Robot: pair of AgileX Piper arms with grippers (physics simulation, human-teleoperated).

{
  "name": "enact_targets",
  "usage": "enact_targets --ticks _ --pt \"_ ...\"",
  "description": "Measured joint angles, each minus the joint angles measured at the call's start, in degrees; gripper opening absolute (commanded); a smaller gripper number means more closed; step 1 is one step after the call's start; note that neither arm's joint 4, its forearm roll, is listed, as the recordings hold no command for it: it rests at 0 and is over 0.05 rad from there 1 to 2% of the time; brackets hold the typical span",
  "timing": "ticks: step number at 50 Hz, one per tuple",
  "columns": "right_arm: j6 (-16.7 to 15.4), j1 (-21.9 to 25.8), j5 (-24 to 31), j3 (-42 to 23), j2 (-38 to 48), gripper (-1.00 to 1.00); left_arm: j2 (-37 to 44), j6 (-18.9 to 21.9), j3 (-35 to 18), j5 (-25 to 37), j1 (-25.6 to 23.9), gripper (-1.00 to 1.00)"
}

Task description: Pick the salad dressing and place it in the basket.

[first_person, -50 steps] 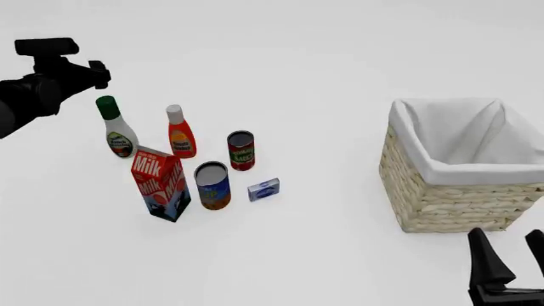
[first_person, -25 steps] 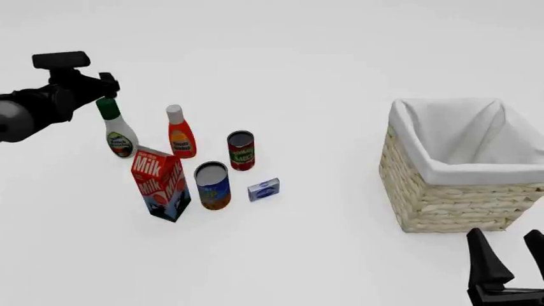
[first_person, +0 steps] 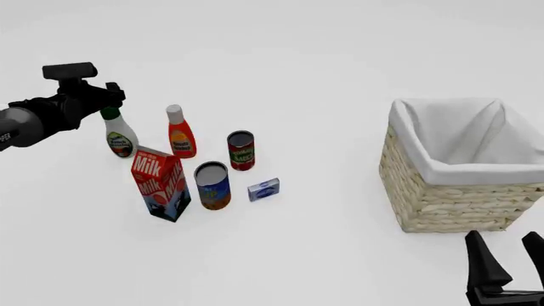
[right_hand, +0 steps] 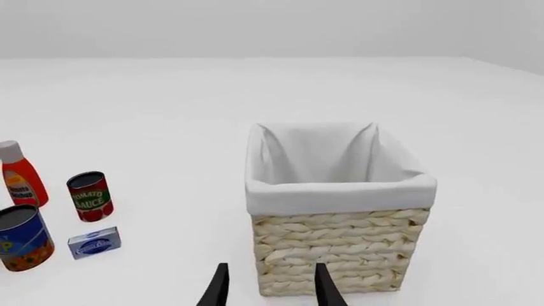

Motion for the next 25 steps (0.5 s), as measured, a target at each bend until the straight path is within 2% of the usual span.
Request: enact_targets --ticks 25 --pt "-0.1 -0.1 0.8 0.0 -0.4 1.0 2.9 -0.3 -0.6 -0.7 0.6 1.0"
